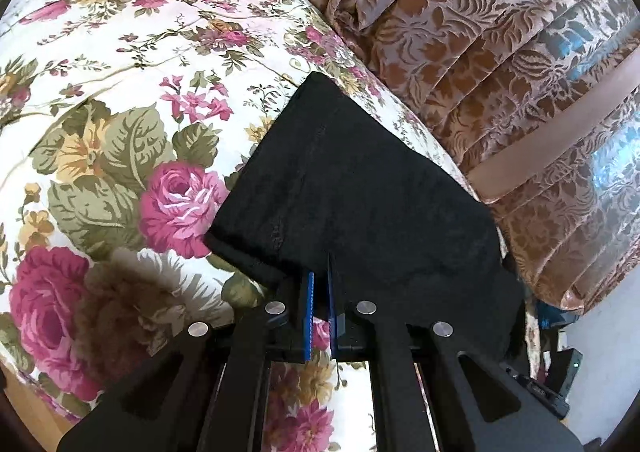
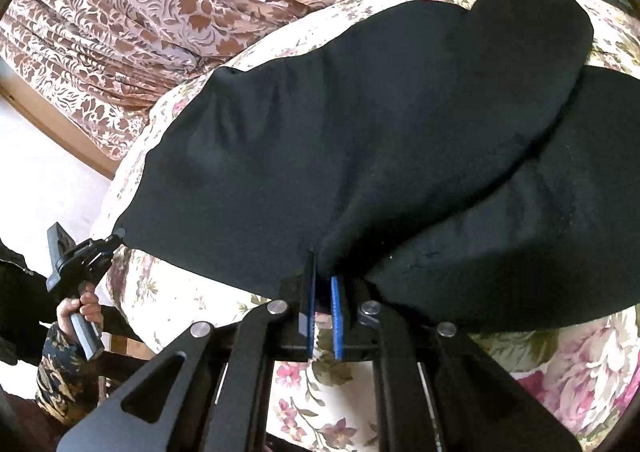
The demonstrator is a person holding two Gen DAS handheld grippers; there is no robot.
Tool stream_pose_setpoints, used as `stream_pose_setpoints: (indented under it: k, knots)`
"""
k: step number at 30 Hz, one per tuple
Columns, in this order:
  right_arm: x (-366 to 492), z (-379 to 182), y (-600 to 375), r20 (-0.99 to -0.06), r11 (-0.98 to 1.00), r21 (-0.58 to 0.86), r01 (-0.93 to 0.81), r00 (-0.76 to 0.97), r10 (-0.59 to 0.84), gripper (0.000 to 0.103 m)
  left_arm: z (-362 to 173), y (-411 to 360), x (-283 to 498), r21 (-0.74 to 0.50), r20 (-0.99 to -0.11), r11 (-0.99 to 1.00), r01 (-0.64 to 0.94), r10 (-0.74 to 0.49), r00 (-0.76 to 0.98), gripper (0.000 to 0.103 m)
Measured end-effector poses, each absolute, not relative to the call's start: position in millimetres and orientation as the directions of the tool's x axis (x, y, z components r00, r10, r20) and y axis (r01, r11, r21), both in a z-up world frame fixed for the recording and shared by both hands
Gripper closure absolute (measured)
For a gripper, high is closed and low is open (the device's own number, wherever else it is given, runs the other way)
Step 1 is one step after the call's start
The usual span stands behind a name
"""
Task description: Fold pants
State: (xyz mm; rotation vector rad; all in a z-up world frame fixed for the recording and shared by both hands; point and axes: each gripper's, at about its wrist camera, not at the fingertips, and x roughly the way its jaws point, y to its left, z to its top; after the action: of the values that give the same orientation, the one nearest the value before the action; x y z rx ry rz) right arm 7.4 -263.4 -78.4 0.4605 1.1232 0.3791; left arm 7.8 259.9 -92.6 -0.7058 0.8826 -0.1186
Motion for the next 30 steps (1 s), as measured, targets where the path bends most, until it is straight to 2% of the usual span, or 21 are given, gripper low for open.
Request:
stream_pose_setpoints:
  k: [2, 5, 12, 14, 17, 19, 21, 25, 30]
  knots:
    - [8, -79, -263, -0.770, 0.848, 0.527, -0.060, 0.388, 0.506, 0.098, -95, 264, 5, -0.627, -0.660, 0.755, -0.193, -0.382, 0.647, 0.098]
    - [7, -80, -264, -0.771, 0.847, 0.529, -0.056, 0.385, 0.507, 0.097, -97, 271, 0, -0.646, -0.665, 0.728, -0.230, -0.388, 0.639, 0.090]
    - [9, -82, -264, -0.765, 0.838, 0.543, -0.049, 0.382, 0.518, 0.094, -52, 294, -22, -0.586, -0.643, 0.758, -0.286, -0.220, 0.734, 0.090]
    - [9, -83, -266, -0.758, 0.829, 0.558, -0.045, 0.379, 0.531, 0.091, -40, 287, -15, -0.579, -0.623, 0.774, -0.255, -0.220, 0.750, 0.090]
    - [9, -83, -270, -0.735, 0.799, 0.600, -0.032, 0.373, 0.567, 0.075, -35, 254, 8, -0.556, -0.629, 0.812, -0.178, -0.271, 0.728, 0.090]
    - [5, -77, -273, -0.718, 0.785, 0.618, -0.049, 0.372, 0.589, 0.049, -36, 220, 22, -0.518, -0.648, 0.847, -0.115, -0.302, 0.700, 0.090]
    - [1, -69, -278, -0.714, 0.786, 0.615, -0.059, 0.382, 0.587, 0.037, -41, 182, 33, -0.495, -0.662, 0.868, -0.039, -0.348, 0.664, 0.090]
    - [-4, -56, -304, -0.722, 0.805, 0.593, -0.035, 0.419, 0.550, 0.035, -56, 95, 45, -0.433, -0.703, 0.888, 0.155, -0.440, 0.559, 0.090]
    - [21, -33, -354, -0.740, 0.846, 0.527, 0.076, 0.532, 0.413, 0.033, -68, 24, 41, -0.382, -0.731, 0.860, 0.339, -0.506, 0.459, 0.090]
